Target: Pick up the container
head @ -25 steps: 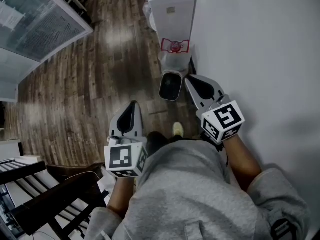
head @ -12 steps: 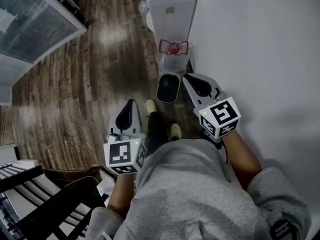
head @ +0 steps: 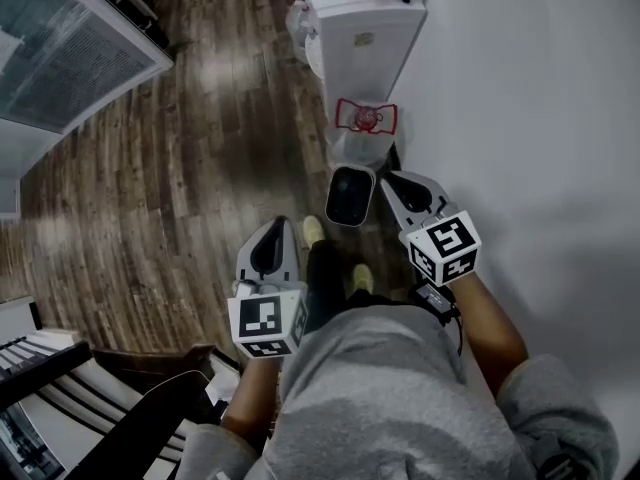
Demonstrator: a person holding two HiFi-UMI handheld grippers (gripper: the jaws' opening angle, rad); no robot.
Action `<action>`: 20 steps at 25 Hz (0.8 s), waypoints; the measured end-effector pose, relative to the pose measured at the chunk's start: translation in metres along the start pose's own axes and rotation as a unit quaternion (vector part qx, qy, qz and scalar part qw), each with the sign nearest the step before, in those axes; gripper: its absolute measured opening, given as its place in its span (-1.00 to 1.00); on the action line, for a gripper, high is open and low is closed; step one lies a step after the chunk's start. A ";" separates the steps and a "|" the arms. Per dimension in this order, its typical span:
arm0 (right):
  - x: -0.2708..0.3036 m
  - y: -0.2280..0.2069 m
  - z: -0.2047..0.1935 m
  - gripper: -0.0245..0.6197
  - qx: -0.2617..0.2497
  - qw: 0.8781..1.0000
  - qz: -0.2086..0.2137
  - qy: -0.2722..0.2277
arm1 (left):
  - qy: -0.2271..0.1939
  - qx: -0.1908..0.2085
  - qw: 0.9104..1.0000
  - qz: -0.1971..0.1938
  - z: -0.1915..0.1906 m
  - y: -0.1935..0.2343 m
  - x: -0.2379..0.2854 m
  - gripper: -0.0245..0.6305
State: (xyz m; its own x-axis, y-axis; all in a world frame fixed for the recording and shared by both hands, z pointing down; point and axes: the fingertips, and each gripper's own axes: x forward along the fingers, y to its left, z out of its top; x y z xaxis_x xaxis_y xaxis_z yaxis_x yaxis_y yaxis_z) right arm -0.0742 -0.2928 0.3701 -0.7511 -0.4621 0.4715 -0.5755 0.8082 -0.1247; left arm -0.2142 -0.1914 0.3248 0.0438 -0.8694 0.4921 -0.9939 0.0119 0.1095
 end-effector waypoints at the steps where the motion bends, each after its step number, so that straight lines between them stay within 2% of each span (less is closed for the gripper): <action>1: 0.010 -0.004 -0.006 -0.83 0.000 1.000 -0.004 0.010 | 0.003 0.001 1.000 -0.003 0.000 0.005 0.007 -0.88; 7: 0.067 -0.029 -0.051 -0.83 -0.020 0.998 -0.018 0.064 | 0.034 0.004 0.999 -0.021 -0.022 0.032 0.061 -0.88; 12: 0.118 -0.049 -0.101 -0.83 -0.037 0.991 -0.007 0.125 | 0.070 -0.013 0.997 -0.020 -0.057 0.068 0.108 -0.88; 15: 0.150 -0.062 -0.143 -0.83 -0.029 0.986 0.002 0.165 | 0.101 -0.012 0.995 -0.024 -0.086 0.085 0.141 -0.88; 17: 0.172 -0.072 -0.172 -0.77 -0.028 0.981 0.009 0.192 | 0.117 -0.012 0.993 -0.029 -0.103 0.091 0.164 -0.88; 18: 0.182 -0.076 -0.186 -0.66 -0.030 0.978 0.011 0.205 | 0.123 -0.010 0.992 -0.034 -0.111 0.092 0.175 -0.88; 20: 0.200 -0.082 -0.211 -0.62 -0.033 0.975 0.015 0.220 | 0.135 -0.003 0.990 -0.045 -0.128 0.093 0.195 -0.88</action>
State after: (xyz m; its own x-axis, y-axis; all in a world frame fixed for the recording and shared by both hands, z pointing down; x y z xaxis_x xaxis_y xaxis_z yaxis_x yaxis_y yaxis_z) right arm -0.1092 -0.3745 0.6594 -0.5478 -0.2487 0.7988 -0.5225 0.8474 -0.0945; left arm -0.2851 -0.2969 0.5419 0.1585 -0.7034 0.6929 -0.9841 -0.0555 0.1688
